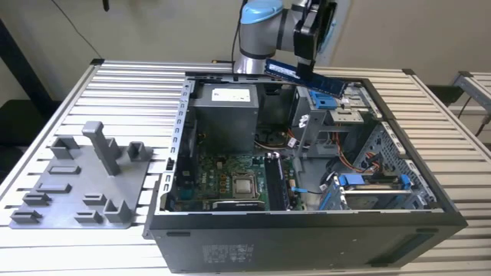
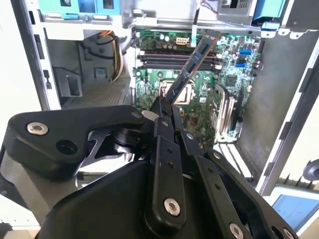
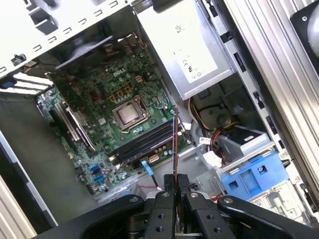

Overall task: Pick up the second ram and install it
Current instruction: 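Insert the second ram into the second slot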

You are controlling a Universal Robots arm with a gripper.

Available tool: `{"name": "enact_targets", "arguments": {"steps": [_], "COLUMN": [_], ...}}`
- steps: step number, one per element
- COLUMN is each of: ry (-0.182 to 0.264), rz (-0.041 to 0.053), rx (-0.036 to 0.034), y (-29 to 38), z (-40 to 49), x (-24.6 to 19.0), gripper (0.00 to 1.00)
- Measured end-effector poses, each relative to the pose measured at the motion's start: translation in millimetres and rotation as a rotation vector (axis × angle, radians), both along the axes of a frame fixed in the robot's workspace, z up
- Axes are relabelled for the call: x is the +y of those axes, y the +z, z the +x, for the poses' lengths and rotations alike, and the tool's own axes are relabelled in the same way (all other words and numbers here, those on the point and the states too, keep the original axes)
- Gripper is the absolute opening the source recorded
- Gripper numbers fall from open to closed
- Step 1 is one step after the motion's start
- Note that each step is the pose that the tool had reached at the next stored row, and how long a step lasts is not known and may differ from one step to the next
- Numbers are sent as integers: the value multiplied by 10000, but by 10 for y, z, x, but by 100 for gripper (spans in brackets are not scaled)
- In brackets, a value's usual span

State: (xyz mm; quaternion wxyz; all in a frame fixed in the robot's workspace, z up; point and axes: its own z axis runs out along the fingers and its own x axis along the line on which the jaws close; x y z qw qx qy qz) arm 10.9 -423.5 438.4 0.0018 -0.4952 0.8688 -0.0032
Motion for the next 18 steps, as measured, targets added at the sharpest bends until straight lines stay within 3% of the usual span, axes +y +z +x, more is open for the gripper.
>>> {"name": "enact_targets", "arguments": {"steps": [18], "ry": [-954], "rz": [0], "rx": [0], "y": [-6], "z": [0], "x": [-248], "gripper": [14]}}
